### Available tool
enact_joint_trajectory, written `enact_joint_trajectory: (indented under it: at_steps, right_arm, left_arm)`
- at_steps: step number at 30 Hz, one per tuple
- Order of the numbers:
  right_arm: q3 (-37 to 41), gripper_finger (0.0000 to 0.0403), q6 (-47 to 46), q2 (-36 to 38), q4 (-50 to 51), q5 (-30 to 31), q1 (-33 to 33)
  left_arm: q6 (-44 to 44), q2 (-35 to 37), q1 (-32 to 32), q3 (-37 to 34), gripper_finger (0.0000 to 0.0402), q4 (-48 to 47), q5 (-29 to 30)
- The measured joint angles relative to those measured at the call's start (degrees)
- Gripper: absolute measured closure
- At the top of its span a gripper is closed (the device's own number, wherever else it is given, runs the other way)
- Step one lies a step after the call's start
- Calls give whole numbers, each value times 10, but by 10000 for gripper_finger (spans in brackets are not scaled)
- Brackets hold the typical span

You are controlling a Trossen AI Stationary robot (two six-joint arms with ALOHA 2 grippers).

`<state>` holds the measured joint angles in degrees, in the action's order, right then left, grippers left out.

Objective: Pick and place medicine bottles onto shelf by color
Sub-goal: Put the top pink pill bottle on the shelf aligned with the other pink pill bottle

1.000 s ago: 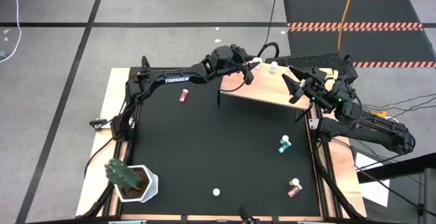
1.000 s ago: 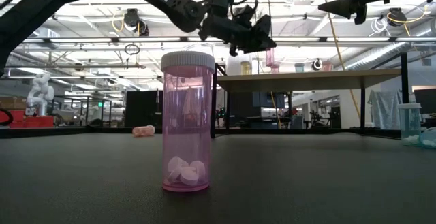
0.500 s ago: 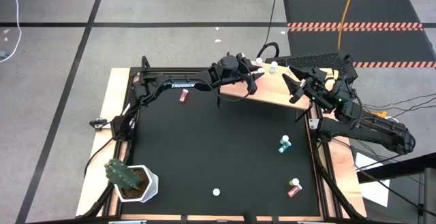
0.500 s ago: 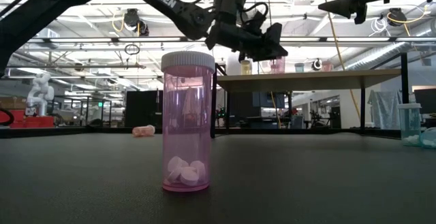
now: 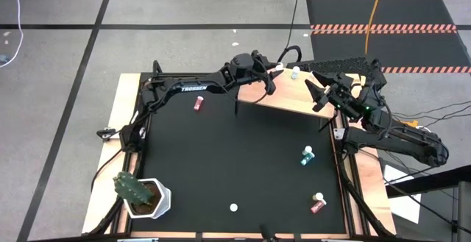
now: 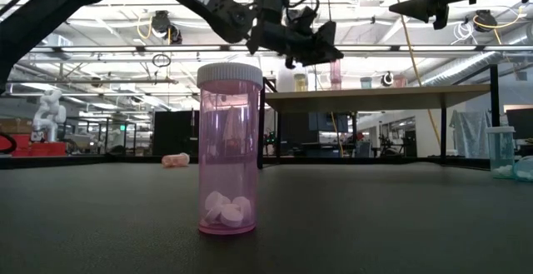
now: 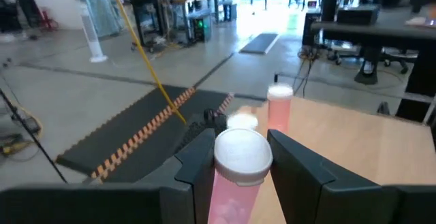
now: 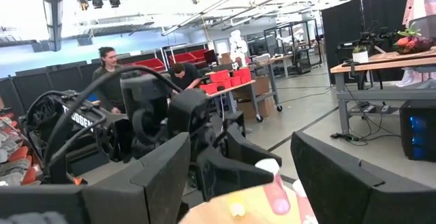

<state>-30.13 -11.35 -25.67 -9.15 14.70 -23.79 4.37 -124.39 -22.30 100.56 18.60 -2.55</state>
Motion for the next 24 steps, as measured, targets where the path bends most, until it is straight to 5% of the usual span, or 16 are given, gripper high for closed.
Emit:
enact_joint_trajectory:
  at_steps: [24]
  right_arm:
    - [0, 154, -2, 0, 0, 0, 0]
  left_arm:
    - [8, 31, -1, 0, 273, -18, -36]
